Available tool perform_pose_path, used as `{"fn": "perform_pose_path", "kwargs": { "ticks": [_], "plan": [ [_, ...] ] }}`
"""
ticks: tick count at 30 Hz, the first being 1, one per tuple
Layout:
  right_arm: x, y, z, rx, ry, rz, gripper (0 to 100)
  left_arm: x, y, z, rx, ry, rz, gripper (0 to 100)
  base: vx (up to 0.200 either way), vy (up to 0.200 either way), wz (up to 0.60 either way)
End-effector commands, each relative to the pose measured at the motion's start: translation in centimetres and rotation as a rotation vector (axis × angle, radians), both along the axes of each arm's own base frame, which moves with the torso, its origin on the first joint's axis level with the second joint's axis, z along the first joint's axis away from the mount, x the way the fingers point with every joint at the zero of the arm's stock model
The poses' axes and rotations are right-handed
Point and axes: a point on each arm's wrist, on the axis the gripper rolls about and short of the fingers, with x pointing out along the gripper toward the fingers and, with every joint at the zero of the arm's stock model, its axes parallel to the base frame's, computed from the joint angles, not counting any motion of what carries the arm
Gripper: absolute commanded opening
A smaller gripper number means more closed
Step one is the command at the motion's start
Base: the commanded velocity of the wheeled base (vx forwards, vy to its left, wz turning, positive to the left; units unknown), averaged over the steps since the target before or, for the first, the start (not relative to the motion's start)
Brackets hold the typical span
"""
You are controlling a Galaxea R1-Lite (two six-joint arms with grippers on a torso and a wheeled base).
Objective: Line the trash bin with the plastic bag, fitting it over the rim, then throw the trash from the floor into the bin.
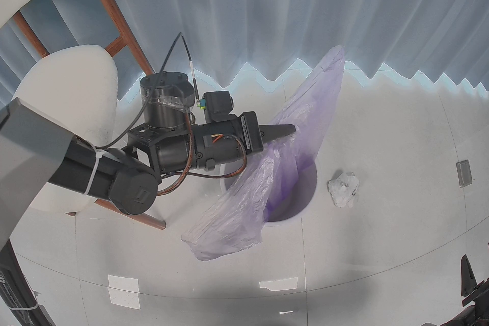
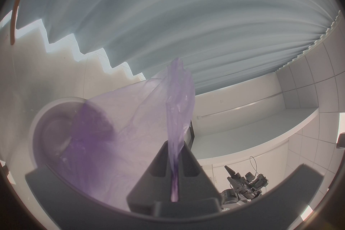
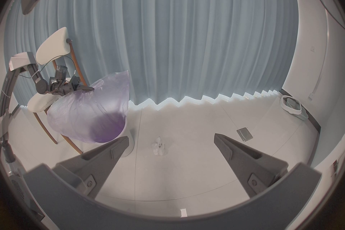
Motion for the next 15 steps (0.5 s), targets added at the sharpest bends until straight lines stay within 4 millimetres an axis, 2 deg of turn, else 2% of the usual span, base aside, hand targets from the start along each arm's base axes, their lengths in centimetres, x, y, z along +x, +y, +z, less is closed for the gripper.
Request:
{"fn": "perform_pose_path", "kwargs": {
  "ticks": [1,6,11,15],
  "plan": [
    [0.0,0.0,-0.5,0.0,0.002,0.0,100,1.3,-0.9,-1.2,0.006,0.009,0.0,0,0.0,0.0,0.0],
    [0.0,0.0,-0.5,0.0,0.002,0.0,100,2.6,-1.7,-2.3,0.014,-0.009,0.001,0,0.0,0.0,0.0],
    [0.0,0.0,-0.5,0.0,0.002,0.0,100,2.7,-1.5,-2.9,0.03,-0.019,0.041,0,0.0,0.0,0.0],
    [0.0,0.0,-0.6,-0.008,0.005,0.005,100,0.4,-0.3,-1.8,0.057,0.001,0.109,0,0.0,0.0,0.0]
  ]
}}
